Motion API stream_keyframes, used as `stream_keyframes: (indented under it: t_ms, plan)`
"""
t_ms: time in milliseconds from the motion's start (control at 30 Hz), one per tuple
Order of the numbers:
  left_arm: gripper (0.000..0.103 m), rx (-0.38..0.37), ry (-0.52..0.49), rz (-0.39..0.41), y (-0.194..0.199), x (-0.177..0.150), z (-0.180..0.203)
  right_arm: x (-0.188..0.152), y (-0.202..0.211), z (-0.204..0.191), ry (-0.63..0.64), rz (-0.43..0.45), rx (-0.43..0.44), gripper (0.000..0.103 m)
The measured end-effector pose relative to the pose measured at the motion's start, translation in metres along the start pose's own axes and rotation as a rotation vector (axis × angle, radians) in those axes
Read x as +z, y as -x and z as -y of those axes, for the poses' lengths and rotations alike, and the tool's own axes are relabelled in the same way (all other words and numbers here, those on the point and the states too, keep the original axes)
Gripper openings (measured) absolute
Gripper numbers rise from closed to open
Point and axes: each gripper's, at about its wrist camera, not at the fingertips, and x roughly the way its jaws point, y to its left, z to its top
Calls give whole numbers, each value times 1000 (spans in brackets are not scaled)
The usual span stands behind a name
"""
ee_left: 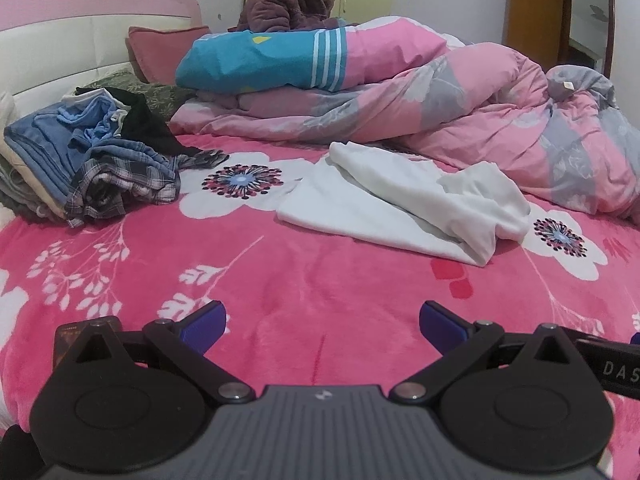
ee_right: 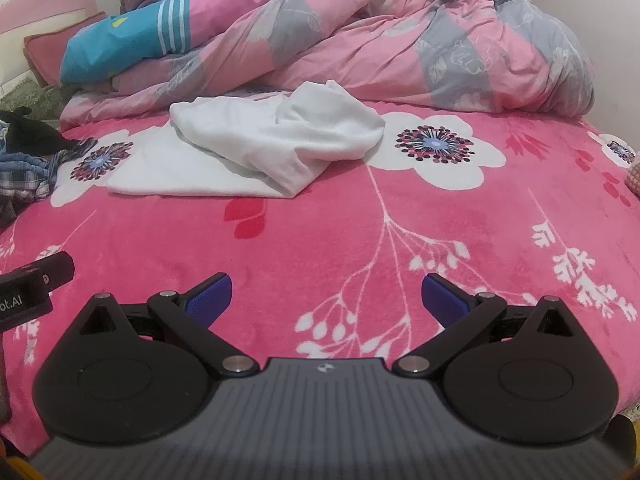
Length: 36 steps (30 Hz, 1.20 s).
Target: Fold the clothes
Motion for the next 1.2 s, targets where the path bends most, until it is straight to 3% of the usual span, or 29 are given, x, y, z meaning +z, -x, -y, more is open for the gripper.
stream_keyframes:
  t_ms: [1200]
  plan:
    - [103,-6,-38,-23,-15,-6,14,0,-12,5,-20,-12,5,102]
